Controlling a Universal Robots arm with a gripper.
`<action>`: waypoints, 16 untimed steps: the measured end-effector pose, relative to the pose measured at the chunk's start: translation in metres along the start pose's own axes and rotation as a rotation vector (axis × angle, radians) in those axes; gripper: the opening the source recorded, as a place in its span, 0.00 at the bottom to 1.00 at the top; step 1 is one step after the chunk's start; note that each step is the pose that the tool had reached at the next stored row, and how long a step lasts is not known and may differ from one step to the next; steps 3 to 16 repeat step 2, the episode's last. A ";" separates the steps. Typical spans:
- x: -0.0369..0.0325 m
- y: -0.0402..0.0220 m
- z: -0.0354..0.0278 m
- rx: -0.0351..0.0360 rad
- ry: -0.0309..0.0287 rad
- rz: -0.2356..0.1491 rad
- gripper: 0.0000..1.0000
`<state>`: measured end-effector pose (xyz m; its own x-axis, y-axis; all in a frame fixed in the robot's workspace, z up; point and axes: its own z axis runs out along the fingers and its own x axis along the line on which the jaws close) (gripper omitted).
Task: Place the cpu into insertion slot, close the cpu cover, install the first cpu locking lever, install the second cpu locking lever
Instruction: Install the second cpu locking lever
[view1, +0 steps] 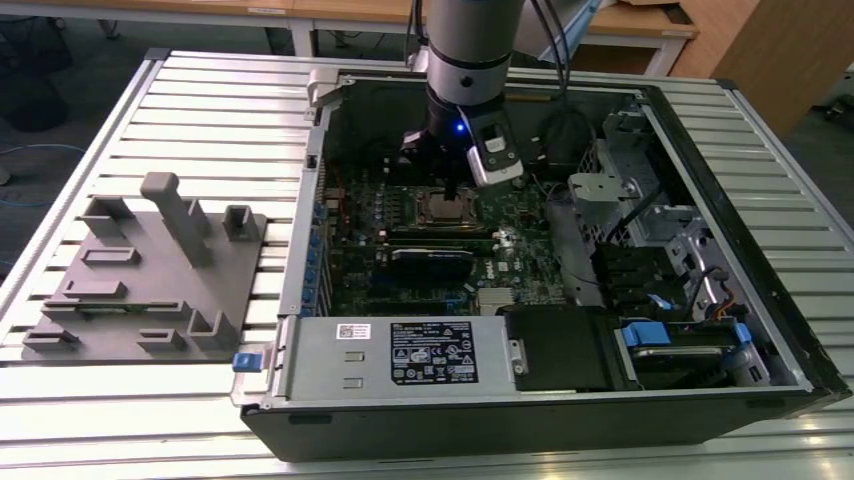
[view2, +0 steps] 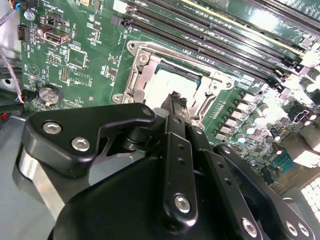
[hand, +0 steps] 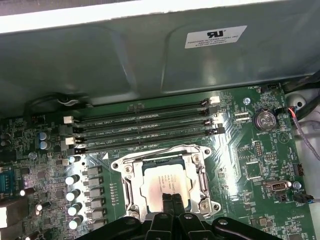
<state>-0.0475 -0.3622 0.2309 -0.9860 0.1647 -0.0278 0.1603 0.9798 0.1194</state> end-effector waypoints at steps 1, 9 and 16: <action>0.0000 0.0000 0.0000 0.0000 0.0000 0.000 0.11; 0.0000 0.0000 0.0000 -0.0001 0.0000 0.000 0.11; 0.0000 0.0000 0.0000 -0.0001 0.0000 0.000 0.11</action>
